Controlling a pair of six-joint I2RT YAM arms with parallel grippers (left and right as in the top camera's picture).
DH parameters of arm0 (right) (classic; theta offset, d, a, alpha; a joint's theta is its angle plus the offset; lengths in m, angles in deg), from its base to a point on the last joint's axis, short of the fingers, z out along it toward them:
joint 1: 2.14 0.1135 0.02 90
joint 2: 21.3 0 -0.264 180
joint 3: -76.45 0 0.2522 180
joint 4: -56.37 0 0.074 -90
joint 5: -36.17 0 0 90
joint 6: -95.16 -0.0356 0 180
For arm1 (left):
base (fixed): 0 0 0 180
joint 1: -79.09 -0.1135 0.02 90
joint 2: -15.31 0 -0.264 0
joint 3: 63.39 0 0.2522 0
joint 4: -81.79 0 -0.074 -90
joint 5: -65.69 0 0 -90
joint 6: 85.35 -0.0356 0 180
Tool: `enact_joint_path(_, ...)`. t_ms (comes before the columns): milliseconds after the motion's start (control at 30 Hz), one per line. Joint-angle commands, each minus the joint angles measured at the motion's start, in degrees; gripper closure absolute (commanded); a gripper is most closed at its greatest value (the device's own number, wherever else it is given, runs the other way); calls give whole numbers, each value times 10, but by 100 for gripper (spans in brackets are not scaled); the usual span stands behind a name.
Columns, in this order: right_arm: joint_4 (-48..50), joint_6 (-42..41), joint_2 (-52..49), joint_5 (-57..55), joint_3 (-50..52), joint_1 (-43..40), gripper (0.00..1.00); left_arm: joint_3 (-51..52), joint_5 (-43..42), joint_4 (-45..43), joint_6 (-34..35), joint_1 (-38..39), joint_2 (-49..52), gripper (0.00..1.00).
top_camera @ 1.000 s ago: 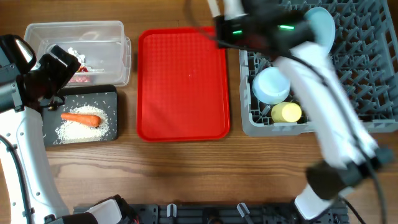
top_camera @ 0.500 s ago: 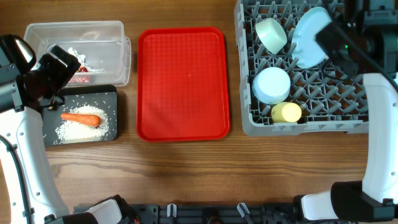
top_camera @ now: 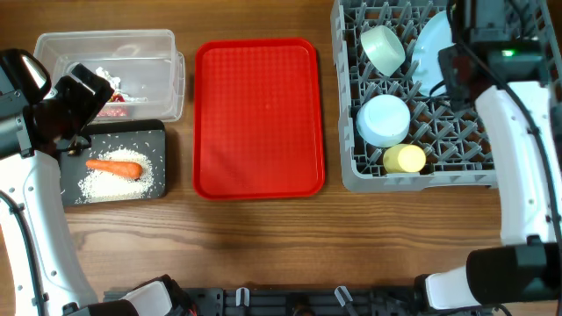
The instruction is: Sort waste into correct bins and load items into the dishwasher rack
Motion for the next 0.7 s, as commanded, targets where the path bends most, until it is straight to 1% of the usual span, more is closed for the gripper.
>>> enact_joint_path(0,43,-46,-6,0,61,1,96,-1,1,-2,3,-4,3,0)
enact_joint_path(67,71,-52,-6,0,93,0,96,-1,1,-2,3,-4,3,0)
enact_joint_path(233,120,-106,-6,0,172,-2,96,-1,1,-2,3,-4,3,0)
enact_joint_path(400,147,-132,-7,0,200,-14,95,-1,1,-2,3,-4,3,0)
enact_joint_path(433,149,-132,-7,0,200,-17,85,-1,1,-2,3,-4,3,0)
enact_joint_path(467,149,-132,-7,0,200,-20,64,-1,1,-2,3,-4,3,0)
enact_joint_path(500,149,-132,-7,0,200,-23,39,-1,1,-2,3,-4,3,0)
enact_joint_path(533,149,-132,-7,0,200,-25,34,-1,1,-2,3,-4,3,0)
enact_joint_path(567,149,-131,-7,0,200,-26,26,-1,1,-2,3,-4,3,0)
enact_joint_path(600,149,-130,-7,0,200,-26,14,-1,1,-2,3,-4,3,0)
enact_joint_path(667,149,-127,-7,0,200,-26,13,-1,1,-2,3,-4,3,0)
